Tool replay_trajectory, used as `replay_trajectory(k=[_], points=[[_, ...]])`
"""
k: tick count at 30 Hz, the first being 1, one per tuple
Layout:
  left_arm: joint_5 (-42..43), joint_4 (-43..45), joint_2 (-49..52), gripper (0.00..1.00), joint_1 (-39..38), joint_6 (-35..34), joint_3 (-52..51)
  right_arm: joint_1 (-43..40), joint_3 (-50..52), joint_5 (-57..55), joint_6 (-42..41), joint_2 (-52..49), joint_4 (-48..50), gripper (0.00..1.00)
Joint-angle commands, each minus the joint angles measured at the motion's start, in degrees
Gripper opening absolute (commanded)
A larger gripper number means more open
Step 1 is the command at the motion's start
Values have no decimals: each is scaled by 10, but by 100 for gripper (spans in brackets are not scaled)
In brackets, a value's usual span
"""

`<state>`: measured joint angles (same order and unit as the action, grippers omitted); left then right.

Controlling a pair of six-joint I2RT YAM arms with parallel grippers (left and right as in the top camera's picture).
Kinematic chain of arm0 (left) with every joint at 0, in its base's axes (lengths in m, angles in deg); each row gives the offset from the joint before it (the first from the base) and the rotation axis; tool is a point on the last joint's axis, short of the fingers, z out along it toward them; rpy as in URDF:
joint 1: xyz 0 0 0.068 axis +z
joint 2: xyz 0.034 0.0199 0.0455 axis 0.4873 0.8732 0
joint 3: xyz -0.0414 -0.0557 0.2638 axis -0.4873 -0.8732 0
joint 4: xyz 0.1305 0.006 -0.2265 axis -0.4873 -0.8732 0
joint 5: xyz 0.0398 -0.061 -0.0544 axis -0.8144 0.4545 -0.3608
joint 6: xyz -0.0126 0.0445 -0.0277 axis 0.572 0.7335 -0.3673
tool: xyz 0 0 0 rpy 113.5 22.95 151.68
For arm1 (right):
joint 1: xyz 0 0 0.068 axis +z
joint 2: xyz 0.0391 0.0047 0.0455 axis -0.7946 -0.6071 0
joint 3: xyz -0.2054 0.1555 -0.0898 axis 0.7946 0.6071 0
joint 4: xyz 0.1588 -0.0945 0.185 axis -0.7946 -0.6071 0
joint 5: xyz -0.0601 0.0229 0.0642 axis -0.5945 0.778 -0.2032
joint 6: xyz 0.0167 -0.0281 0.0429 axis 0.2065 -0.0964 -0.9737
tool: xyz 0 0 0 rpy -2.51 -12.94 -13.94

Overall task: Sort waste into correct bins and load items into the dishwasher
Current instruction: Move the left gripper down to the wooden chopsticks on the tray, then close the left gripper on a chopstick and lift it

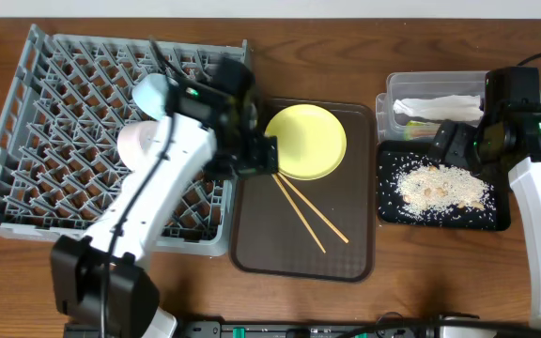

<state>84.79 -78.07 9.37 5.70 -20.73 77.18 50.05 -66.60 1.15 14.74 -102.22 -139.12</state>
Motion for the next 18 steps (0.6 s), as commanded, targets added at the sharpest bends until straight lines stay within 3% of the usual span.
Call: replay_trajectory(k=[1,8,18], points=[[-68,33,-3,92,-50,-144,-49,-1,-4,-2,0,5,-3,99],[-108,142,6,92,-123,-253,-142,-1,-4,-2,3,5,-9,99],[-157,235,58,91,-147,-271,-190,-1,-4,-2,9,5,-13,99]])
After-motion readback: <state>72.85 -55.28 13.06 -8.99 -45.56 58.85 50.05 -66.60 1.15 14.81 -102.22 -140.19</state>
